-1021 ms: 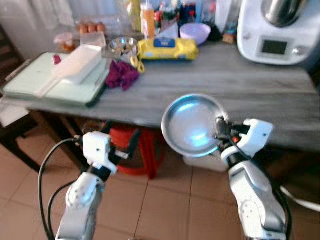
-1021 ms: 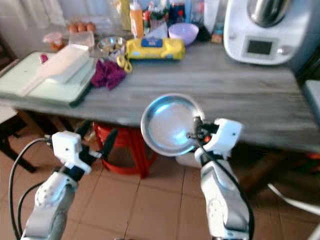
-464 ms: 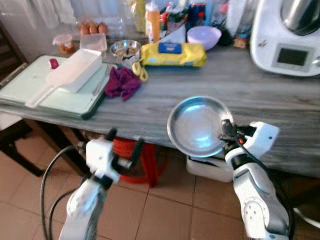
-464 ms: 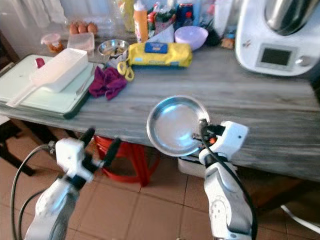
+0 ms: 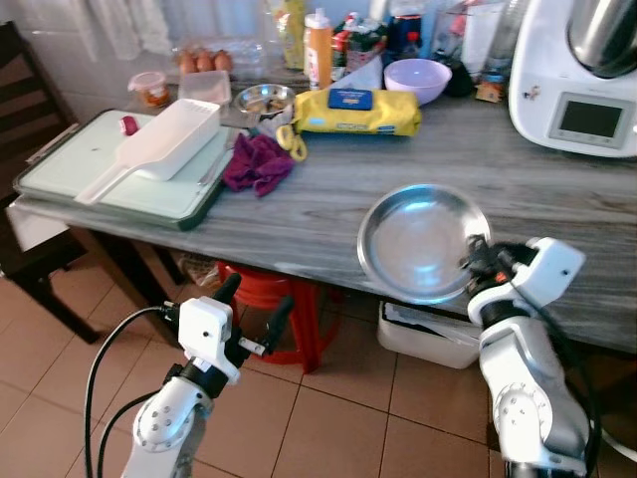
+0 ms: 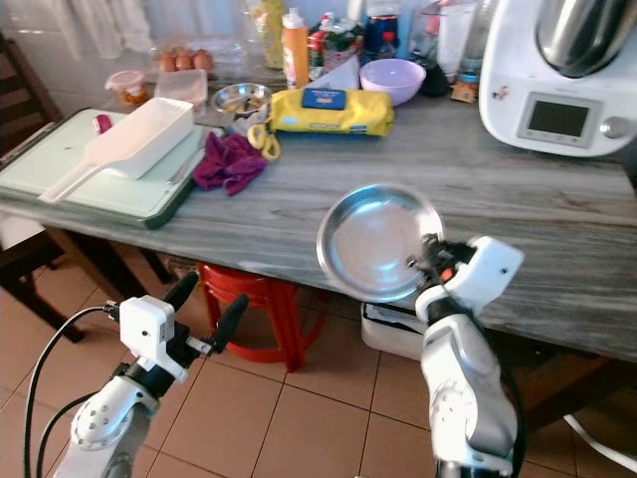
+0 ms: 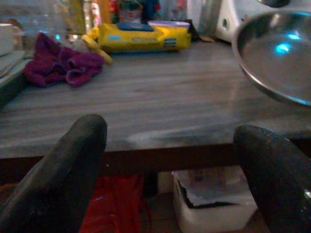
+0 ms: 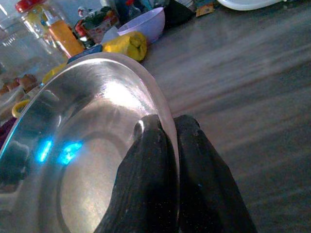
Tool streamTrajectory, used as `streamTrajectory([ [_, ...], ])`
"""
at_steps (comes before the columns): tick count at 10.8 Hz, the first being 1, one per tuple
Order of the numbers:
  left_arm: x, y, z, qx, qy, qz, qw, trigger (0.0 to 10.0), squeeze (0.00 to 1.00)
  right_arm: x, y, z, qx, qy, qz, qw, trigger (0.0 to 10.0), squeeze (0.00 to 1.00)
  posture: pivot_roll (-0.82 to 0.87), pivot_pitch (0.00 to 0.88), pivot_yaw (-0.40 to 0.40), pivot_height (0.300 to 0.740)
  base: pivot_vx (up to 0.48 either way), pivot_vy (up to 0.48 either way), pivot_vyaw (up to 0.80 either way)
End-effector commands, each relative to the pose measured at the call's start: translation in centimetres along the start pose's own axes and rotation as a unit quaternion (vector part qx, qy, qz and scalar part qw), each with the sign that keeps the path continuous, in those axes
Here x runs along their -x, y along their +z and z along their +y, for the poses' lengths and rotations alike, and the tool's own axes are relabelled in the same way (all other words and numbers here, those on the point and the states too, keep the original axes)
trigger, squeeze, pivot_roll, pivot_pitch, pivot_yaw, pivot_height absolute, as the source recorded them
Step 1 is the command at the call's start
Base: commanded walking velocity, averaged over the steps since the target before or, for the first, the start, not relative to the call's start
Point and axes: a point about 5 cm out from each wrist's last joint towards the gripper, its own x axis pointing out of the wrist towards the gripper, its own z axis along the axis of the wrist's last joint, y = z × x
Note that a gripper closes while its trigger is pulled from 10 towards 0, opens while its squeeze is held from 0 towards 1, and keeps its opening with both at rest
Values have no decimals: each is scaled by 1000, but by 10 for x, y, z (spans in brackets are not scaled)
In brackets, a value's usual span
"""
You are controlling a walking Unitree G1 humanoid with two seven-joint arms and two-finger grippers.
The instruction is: Setting the table
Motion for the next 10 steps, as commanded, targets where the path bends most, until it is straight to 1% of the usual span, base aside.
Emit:
streamTrajectory([
  [1,3,-4,0,-2,-14,10,1000,10000,0,-4,-3,-1,-11,-8,14,1000,10000,0,-74,155,34,740,0,0,0],
  [2,5,-6,1,-7,-23,14,1000,10000,0,-11,-4,-1,-16,-17,24,999,10000,0,-73,160,34,740,0,0,0],
  [4,6,-8,3,-9,-24,15,1000,10000,0,-30,-4,-6,-28,-52,44,997,10000,0,-73,168,36,740,0,0,0],
  [5,7,-9,3,-8,-25,16,1000,10000,0,-37,-3,-4,-24,-61,45,997,10000,0,-65,171,38,740,0,0,0],
  [6,7,-10,2,-6,-27,17,999,10000,0,-43,-1,1,-21,-60,48,997,10000,0,-62,171,38,740,0,0,0],
  [8,7,-12,1,-1,-40,7,999,10000,0,-52,-7,8,-38,-73,65,995,10000,0,-51,168,32,740,0,0,0],
  [10,8,-15,2,1,-49,6,999,10000,0,-59,-6,15,-45,-69,65,994,10000,0,-52,164,34,740,0,0,0],
])
